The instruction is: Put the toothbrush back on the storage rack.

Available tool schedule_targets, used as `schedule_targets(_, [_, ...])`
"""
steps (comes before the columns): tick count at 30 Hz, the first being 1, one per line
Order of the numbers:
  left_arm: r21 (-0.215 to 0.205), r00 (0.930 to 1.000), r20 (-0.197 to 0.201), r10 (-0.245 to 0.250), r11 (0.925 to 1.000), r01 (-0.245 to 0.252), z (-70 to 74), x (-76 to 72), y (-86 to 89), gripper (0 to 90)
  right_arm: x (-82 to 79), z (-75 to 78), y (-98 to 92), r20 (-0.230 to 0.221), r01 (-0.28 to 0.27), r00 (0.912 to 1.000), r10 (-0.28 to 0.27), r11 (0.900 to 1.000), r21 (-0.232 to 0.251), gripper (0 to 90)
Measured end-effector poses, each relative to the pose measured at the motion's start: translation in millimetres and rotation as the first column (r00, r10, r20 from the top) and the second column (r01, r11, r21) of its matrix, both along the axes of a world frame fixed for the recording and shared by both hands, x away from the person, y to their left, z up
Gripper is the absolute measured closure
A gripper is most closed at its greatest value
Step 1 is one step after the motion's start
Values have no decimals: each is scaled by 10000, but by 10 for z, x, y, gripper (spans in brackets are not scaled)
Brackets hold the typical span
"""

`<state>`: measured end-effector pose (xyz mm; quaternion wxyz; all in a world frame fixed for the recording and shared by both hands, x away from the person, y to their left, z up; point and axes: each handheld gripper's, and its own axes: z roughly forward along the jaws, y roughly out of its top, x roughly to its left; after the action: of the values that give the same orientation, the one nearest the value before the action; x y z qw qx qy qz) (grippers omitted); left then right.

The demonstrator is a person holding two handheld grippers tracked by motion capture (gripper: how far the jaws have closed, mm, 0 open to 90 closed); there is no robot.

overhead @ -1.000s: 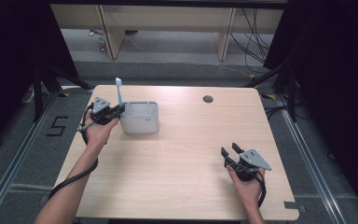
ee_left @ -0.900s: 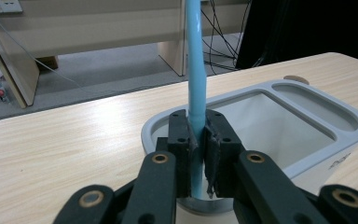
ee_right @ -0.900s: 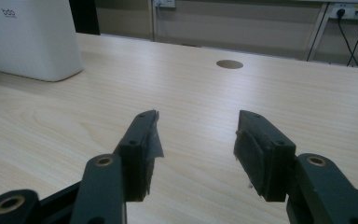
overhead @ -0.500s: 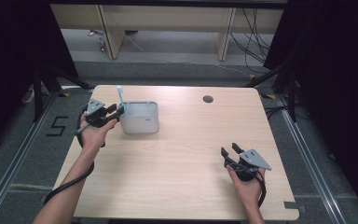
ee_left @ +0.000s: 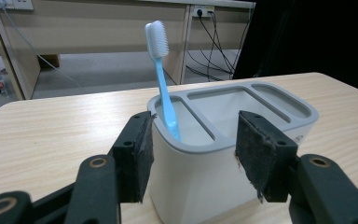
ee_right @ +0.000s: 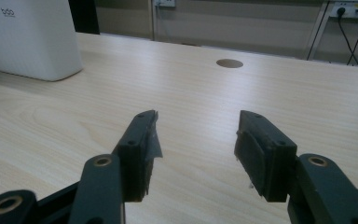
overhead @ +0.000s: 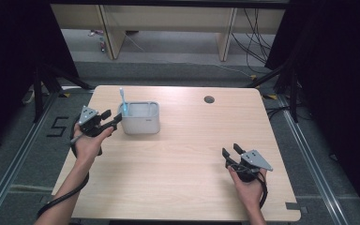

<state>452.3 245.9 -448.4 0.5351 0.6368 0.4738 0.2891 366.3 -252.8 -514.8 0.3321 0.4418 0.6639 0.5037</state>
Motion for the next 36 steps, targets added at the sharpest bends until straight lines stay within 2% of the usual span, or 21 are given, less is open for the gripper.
schedule_targets(9, [-54, 9996, 254, -128, 9999, 129, -41, -210, 30, 452, 12, -4, -7, 128, -34, 9999, 35, 10000, -72, 482])
schedule_targets(12, [-1, 9995, 288, -98, 10000, 98, -73, -276, 58, 451, 3, -2, 2, -39, -45, 10000, 45, 10000, 57, 482])
schedule_targets(19, [117, 9993, 385, -25, 9999, 21, -153, -415, 135, 454, -1, -1, 2, -33, 16, 10000, -16, 10000, -2, 482])
schedule_targets(23, [-2, 9992, 388, -18, 10000, 18, -224, -495, 167, 454, 4, -2, 1, 6, -16, 10000, 16, 10000, -61, 481])
schedule_targets(24, [-72, 9992, 402, -18, 10000, 21, -249, -517, 174, 454, -8, 9, -5, -200, 33, 9998, -37, 9998, -219, 481])
schedule_targets(28, [-3, 9991, 428, 15, 10000, -15, -358, -610, 202, 455, 8, -2, 3, -26, -76, 10000, 76, 9999, -74, 480])
schedule_targets(29, [-52, 9989, 466, 39, 10000, -37, -388, -626, 212, 455, -6, 7, -1, -213, -1, 9998, -2, 9999, -161, 480])
schedule_targets(32, [52, 9993, 355, 101, 9999, -103, -443, -690, 261, 455, -8, 8, -2, -238, 8, 9997, -13, 9998, -189, 479])
schedule_targets(33, [27, 9993, 353, 99, 9999, -100, -461, -702, 280, 455, 11, -7, 6, 11, -92, 10000, 92, 10000, 5, 478])
schedule_targets(36, [15, 9995, 268, 162, 9999, -163, -502, -729, 336, 454, 8, -5, 10, -45, -130, 9999, 130, 9999, 38, 477])
